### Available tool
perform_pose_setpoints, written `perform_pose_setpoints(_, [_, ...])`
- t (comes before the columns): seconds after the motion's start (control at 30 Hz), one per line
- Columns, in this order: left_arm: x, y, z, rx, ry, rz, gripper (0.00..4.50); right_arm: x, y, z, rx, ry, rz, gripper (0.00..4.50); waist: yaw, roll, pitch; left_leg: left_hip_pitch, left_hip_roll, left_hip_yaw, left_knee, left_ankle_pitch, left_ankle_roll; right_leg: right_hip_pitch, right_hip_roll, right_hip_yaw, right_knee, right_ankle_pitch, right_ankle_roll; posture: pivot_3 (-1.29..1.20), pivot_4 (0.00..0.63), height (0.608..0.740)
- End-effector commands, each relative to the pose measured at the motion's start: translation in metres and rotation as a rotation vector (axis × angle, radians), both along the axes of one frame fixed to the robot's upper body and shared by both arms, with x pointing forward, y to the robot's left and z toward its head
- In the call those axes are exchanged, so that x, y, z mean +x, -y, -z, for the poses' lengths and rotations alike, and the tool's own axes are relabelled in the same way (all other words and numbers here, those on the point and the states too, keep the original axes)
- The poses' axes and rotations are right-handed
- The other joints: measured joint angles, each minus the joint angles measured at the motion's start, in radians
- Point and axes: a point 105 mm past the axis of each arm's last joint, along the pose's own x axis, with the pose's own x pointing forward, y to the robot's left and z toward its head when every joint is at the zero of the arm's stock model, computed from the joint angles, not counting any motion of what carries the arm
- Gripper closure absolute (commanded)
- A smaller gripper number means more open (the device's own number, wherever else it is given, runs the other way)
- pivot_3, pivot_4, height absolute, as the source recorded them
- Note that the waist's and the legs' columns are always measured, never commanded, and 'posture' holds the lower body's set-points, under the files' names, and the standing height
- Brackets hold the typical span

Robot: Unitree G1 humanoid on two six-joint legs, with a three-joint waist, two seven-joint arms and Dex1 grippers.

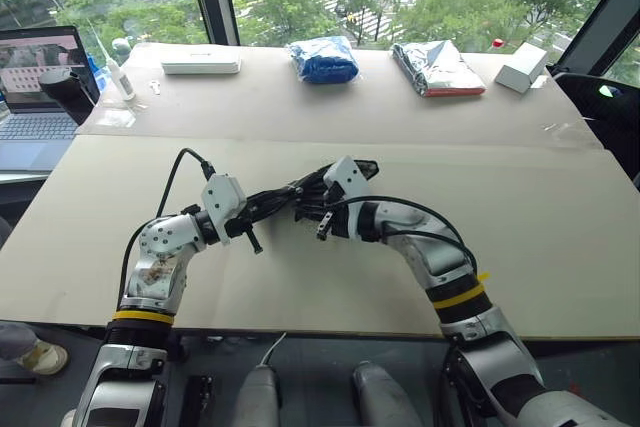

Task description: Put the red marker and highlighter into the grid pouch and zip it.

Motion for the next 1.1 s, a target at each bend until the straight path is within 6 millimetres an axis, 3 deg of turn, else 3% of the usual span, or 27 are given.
perform_pose_setpoints(0.03, [-0.002, -0.004, -0.011, 0.001, 0.051, -0.001, 4.50, 0.002, 0.014, -0.016, 0.033, 0.051, 0.021, 4.46, 0.001, 0.000, 0.000, 0.000, 0.000, 0.000, 0.000, 0.000, 0.000, 0.000, 0.000, 0.000, 0.000, 0.000, 0.000, 0.00, 0.150, 0.740])
perform_pose_setpoints(0.17, [-0.001, -0.005, -0.009, 0.003, 0.051, -0.001, 4.50, 0.006, 0.033, -0.014, 0.003, 0.054, 0.064, 4.46, -0.001, 0.000, 0.000, 0.000, 0.000, 0.000, 0.000, 0.000, 0.000, 0.000, 0.000, 0.000, 0.000, 0.000, 0.000, 0.00, 0.150, 0.740])
perform_pose_setpoints(0.27, [-0.001, -0.006, -0.008, 0.004, 0.050, 0.000, 4.50, 0.020, 0.069, -0.008, -0.091, 0.060, 0.184, 4.46, 0.002, 0.000, 0.000, 0.000, 0.000, 0.000, 0.000, 0.000, 0.000, 0.000, 0.000, 0.000, 0.000, 0.000, 0.000, 0.00, 0.150, 0.740])
perform_pose_setpoints(0.5, [-0.001, -0.005, -0.006, 0.004, 0.046, 0.006, 4.50, 0.045, 0.144, -0.019, -0.184, 0.102, 0.406, 4.46, 0.003, 0.000, 0.000, 0.000, 0.000, 0.000, 0.000, 0.000, 0.000, 0.000, 0.000, 0.000, -0.001, 0.000, 0.000, 0.00, 0.150, 0.740])
perform_pose_setpoints(0.7, [-0.002, -0.001, -0.008, 0.000, 0.050, 0.015, 4.50, 0.042, 0.140, -0.017, -0.160, 0.084, 0.369, 4.46, -0.005, 0.000, 0.000, 0.000, 0.000, 0.000, -0.001, 0.000, 0.000, 0.000, 0.000, 0.000, -0.001, 0.000, 0.000, 0.00, 0.150, 0.740])
perform_pose_setpoints(0.83, [-0.003, 0.001, -0.010, -0.003, 0.052, 0.018, 4.50, 0.048, 0.149, -0.018, -0.138, 0.084, 0.432, 4.46, -0.002, 0.000, 0.000, 0.000, 0.000, 0.000, -0.001, 0.000, 0.000, 0.000, 0.000, 0.000, -0.001, 0.000, 0.000, 0.00, 0.150, 0.740])
perform_pose_setpoints(1.0, [-0.004, -0.003, -0.011, 0.002, 0.052, 0.011, 4.50, 0.056, 0.183, -0.019, -0.166, 0.089, 0.545, 4.46, 0.001, 0.000, 0.000, 0.000, 0.000, 0.000, -0.001, 0.000, 0.000, 0.000, 0.000, 0.000, -0.001, 0.000, 0.000, 0.00, 0.150, 0.740])
perform_pose_setpoints(1.1, [-0.003, -0.005, -0.012, 0.006, 0.052, 0.007, 4.50, 0.057, 0.191, -0.024, -0.163, 0.098, 0.561, 4.46, -0.001, 0.000, 0.000, 0.000, 0.000, 0.000, -0.001, 0.000, 0.000, 0.000, 0.000, 0.000, -0.002, 0.000, 0.000, 0.00, 0.150, 0.740])
